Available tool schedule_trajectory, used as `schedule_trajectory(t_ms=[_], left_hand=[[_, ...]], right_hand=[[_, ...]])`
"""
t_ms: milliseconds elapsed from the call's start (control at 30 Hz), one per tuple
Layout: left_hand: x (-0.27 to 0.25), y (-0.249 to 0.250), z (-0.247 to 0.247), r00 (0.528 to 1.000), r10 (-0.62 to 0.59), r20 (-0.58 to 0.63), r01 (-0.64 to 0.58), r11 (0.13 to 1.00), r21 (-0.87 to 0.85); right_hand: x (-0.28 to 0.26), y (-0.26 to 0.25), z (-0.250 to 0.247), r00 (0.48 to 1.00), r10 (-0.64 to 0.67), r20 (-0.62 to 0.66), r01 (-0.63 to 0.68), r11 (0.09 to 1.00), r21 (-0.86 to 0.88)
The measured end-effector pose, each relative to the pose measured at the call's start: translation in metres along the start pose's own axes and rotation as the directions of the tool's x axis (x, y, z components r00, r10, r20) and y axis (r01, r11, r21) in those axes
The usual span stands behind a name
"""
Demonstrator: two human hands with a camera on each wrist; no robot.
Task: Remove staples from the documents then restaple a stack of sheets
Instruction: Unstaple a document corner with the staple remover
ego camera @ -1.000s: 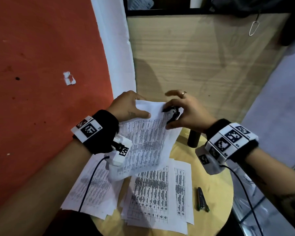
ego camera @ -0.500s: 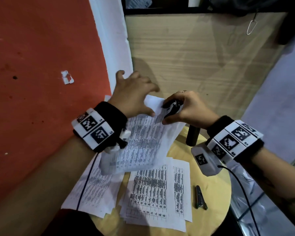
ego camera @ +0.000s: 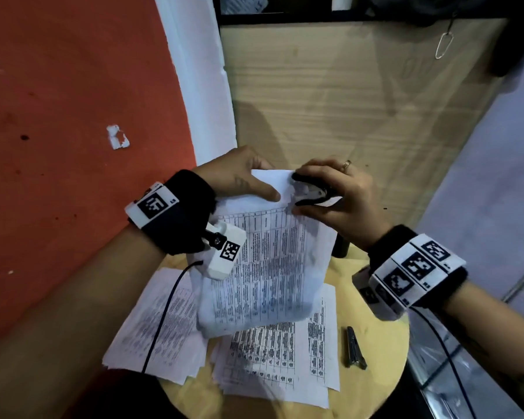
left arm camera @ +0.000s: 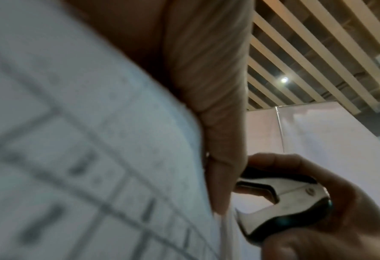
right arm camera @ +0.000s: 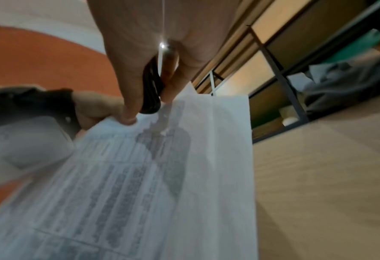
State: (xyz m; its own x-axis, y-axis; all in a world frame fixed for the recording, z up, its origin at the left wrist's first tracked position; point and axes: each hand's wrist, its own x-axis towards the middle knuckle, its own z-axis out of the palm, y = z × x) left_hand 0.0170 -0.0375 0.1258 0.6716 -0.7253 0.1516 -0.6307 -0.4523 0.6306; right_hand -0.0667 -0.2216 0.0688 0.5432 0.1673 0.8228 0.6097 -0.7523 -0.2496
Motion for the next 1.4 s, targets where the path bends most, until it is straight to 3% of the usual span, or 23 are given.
schedule_trajectory(t_ms=[200, 400, 800, 1100, 1400], left_hand=[[-0.002, 0.005, 0.008, 0.998, -0.015, 0.06, 0.028, 0.973, -0.229], [-0.004, 0.005, 0.011, 0.997, -0.046, 0.069, 0.068, 0.933, -0.354], [-0.006, 0.011, 0.014, 0.998, -0.049, 0.032, 0.058, 0.931, -0.361], [-0.011, 0.011, 0.017, 0.998, -0.011, -0.062, -0.002, 0.976, -0.219], [-0.015, 0.017, 0.012, 0.998, 0.007, -0.067, -0.023, 0.97, -0.242]], right_hand=[[0.005, 0.004, -0.009, 0.987, -0.152, 0.051, 0.155, 0.984, -0.083], [0.004, 0.003, -0.016, 0.975, -0.182, 0.125, 0.193, 0.978, -0.084], [0.011, 0.0, -0.02, 0.949, -0.221, 0.224, 0.256, 0.956, -0.144], [0.014, -0.001, -0.012, 0.922, -0.302, 0.243, 0.358, 0.904, -0.234], [0.02, -0.005, -0.013, 0.915, -0.32, 0.244, 0.378, 0.891, -0.25]])
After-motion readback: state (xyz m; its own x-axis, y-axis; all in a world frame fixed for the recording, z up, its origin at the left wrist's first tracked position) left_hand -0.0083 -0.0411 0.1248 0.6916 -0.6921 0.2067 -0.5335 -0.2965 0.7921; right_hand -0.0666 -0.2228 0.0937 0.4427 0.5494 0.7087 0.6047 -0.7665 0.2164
